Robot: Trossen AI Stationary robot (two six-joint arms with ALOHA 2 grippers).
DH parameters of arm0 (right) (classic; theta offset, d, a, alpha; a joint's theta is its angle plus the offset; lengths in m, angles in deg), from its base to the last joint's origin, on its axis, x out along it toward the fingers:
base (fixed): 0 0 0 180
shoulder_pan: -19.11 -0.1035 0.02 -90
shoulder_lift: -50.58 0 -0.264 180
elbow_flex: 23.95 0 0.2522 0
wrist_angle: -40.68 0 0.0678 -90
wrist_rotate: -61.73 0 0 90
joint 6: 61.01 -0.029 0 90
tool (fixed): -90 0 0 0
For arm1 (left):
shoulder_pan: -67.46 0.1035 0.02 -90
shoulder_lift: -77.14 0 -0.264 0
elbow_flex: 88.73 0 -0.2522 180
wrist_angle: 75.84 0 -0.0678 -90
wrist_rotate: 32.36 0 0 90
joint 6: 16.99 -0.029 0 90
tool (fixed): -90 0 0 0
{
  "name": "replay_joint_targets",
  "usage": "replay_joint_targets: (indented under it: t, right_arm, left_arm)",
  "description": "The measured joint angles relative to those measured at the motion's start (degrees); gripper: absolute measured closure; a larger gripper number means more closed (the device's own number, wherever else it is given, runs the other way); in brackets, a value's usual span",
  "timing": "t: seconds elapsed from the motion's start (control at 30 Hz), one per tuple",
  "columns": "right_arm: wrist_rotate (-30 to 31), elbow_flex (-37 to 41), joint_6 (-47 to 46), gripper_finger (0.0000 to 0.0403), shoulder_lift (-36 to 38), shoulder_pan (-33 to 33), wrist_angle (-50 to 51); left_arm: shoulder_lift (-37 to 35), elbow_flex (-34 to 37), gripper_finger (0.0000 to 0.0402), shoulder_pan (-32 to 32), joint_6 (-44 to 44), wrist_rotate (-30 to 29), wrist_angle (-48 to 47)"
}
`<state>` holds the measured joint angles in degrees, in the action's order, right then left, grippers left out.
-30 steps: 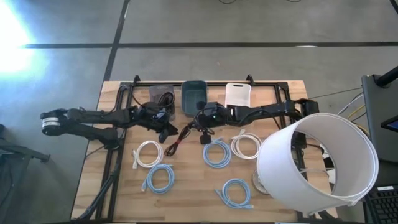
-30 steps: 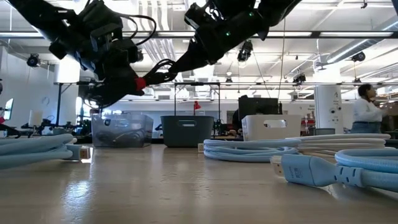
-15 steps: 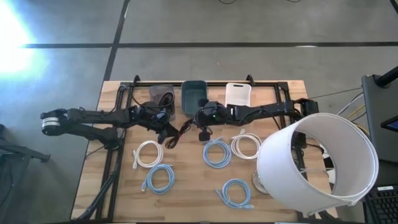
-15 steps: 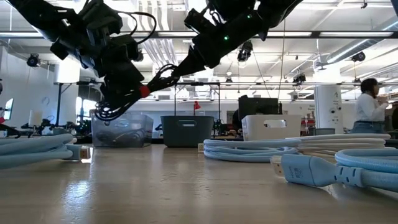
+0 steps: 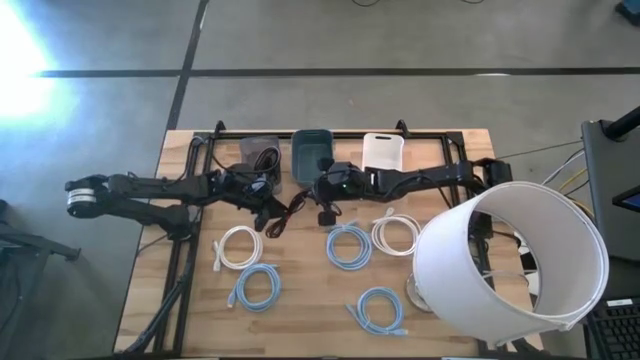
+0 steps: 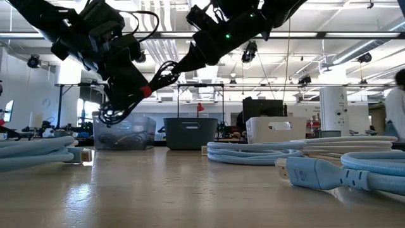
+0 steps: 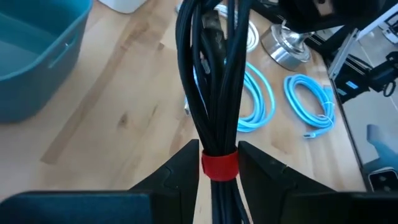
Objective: Sort HDMI cables
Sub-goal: Put the black HDMI cable into the black bin
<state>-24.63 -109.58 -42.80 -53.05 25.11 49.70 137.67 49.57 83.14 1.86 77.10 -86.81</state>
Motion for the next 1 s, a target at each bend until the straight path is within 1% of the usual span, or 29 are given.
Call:
replay_joint_targets:
  t: [0.1, 0.2, 0.37, 0.53, 0.83, 0.93, 1.0]
  right_arm:
    - [-0.46, 0.00, 0.01, 0.0376, -0.01, 0.07, -2.49]
    - [-0.46, 0.00, -0.12, 0.0376, -0.01, 0.07, -2.72]
    - [-0.63, 0.22, -0.22, 0.0376, 0.02, 0.07, -2.74]
    - [-0.68, 0.22, -0.21, 0.0376, 0.02, 0.07, -2.96]
    - [-0.81, 0.24, -0.19, 0.0376, 0.02, 0.03, -6.20]
    - [-0.65, 0.24, -0.19, 0.0376, 0.02, 0.05, -6.65]
    - [-0.41, 0.26, -0.21, 0.0376, 0.02, 0.07, -6.65]
  left_arm:
    - [0.00, 0.00, 0.0289, 0.00, -1.34, -1.75, 0.10]
    - [0.00, 0.02, 0.0289, 0.00, -4.12, -3.12, 0.46]
    - [0.00, 0.07, 0.0289, 0.00, -5.66, -3.54, 3.74]
    - [0.00, 0.07, 0.0287, 0.02, -5.66, -3.59, 4.79]
    - [-0.01, 0.07, 0.0245, 0.04, -8.43, -5.87, 8.32]
    - [-0.02, 0.07, 0.0249, 0.00, -7.93, -7.65, 8.71]
    - [-0.02, 0.07, 0.0263, 0.00, -6.56, -8.92, 8.65]
